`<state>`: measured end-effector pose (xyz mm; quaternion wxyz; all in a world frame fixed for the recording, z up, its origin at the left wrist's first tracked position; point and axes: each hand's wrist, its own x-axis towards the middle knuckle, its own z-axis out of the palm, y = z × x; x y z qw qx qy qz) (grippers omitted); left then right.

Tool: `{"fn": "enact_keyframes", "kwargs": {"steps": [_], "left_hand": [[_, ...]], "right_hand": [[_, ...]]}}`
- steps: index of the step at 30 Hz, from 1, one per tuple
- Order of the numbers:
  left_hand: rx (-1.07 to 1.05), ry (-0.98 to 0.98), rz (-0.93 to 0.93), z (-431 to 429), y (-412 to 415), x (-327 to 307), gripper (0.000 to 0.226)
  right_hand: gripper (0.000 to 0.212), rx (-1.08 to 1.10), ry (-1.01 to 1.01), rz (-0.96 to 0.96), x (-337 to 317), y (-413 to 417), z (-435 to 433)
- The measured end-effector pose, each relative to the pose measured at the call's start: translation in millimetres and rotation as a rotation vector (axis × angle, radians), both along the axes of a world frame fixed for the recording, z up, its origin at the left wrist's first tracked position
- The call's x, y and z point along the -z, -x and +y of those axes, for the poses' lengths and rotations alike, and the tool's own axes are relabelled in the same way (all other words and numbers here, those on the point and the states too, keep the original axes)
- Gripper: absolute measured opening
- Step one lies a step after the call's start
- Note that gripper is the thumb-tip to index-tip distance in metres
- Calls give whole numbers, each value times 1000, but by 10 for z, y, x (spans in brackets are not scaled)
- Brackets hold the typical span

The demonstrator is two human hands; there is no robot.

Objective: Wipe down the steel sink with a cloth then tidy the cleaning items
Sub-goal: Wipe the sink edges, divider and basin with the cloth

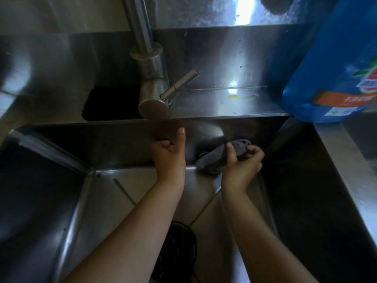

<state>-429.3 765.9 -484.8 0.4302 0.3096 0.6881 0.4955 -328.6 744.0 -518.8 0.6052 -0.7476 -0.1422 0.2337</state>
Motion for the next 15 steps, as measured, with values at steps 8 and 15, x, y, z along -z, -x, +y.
{"fn": "enact_keyframes", "kwargs": {"steps": [8,15], "left_hand": [[16,13,33,-32,-42,-50,31],[44,-79,96,-80,-78,-120,27]], "right_hand": [[42,13,131,57,303,-125,-21],[34,16,-9,166,4,-193,-154]]}}
